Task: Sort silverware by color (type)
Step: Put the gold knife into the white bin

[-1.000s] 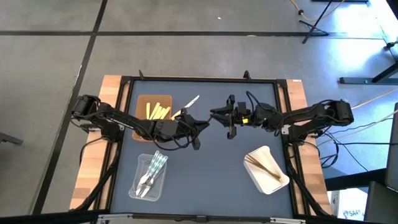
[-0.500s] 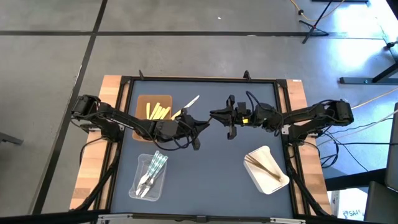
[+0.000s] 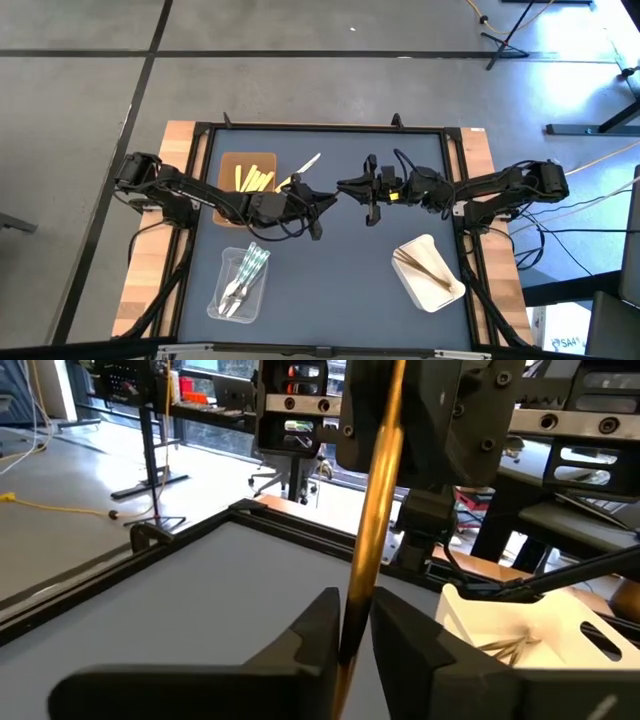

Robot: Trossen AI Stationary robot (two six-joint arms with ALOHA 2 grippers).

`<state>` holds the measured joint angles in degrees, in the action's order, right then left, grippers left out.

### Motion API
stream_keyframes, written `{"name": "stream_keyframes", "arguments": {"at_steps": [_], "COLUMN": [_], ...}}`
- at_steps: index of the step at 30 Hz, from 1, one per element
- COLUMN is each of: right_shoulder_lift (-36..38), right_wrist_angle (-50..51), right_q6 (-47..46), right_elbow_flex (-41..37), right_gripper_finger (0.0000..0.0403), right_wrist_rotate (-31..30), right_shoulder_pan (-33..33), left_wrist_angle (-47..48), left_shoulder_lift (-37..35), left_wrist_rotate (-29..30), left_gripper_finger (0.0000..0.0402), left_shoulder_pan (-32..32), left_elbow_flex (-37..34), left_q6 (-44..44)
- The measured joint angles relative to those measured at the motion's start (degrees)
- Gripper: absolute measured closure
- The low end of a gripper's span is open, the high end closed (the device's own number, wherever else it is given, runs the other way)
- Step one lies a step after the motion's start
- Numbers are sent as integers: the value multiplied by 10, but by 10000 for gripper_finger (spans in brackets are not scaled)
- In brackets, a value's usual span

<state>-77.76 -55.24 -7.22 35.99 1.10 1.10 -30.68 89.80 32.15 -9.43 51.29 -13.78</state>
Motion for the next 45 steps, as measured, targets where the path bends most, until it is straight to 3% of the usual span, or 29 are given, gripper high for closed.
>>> {"name": "stream_keyframes", "arguments": {"at_steps": [18, 28, 38, 45], "right_shoulder_lift": [0, 63, 201, 264], "right_wrist_angle": [16, 131, 319, 650], "right_q6": [-1, -2, -45, -161], "right_elbow_flex": [0, -1, 2, 109], "right_gripper_finger": [402, 402, 402, 402], "right_wrist_rotate": [0, 0, -29, -22], "right_shoulder_pan": [0, 0, 1, 0], "left_wrist_angle": [20, 61, 86, 97], "left_shoulder_lift": [0, 0, 0, 0], "left_wrist_rotate": [-3, -3, -3, -3], "left_gripper_finger": [259, 245, 245, 245], "left_shoulder_pan": [0, 0, 0, 0], "left_elbow_flex": [0, 0, 0, 0], "left_q6": [-13, -41, -41, -41]}}
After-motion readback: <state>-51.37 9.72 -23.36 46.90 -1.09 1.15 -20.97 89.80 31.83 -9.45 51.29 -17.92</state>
